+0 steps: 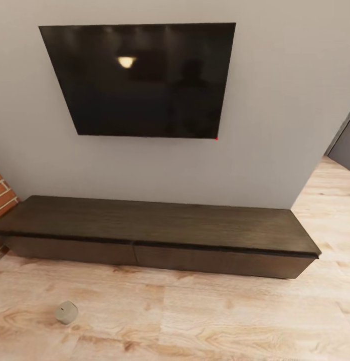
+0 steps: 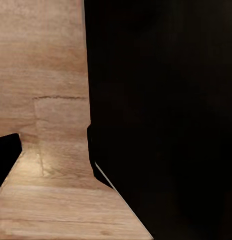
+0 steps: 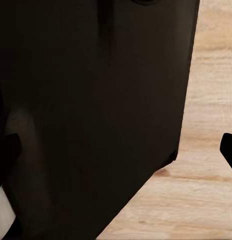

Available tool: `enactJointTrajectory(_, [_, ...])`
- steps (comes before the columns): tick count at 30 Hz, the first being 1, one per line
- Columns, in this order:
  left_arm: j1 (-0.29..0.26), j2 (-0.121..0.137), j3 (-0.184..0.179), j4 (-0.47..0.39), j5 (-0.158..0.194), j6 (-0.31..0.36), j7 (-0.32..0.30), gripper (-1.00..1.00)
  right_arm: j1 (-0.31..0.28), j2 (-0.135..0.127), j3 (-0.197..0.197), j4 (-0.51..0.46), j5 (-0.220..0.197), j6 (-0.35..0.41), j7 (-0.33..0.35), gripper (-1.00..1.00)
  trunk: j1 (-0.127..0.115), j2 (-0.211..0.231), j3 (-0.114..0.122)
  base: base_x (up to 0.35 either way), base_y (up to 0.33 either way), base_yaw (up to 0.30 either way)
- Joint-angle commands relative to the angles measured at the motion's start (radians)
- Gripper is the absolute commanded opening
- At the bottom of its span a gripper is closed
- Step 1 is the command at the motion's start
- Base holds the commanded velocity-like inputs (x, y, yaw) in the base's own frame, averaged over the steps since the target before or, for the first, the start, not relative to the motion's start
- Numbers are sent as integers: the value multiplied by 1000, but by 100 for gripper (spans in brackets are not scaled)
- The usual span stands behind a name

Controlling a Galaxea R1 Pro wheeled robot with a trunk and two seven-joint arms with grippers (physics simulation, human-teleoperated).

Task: Place each of the two pumpkins and all three candles from the living room inside a cabinet in the living room (use any cabinet), then make sure every cabinet is closed, and position the cauldron so it is next to a table in the living room.

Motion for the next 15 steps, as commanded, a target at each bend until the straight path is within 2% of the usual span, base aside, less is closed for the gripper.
enactJointTrajectory(1, [1, 3, -1, -2, 0, -1, -1, 100, 0, 0, -1, 1, 0, -4, 2, 100, 0, 0, -1, 87, 213, -54])
enactJointTrajectory(7, [0, 4, -3, -2, -6, -11, -1, 100, 0, 0, 2, 1, 0, -5, 2, 100, 0, 0, -1, 63, 88, -14])
enactJointTrajectory(15, [0, 4, -3, -1, -7, -21, -1, 100, 0, 0, 3, 1, 3, -52, 3, 100, 0, 0, -1, 5, -26, -1])
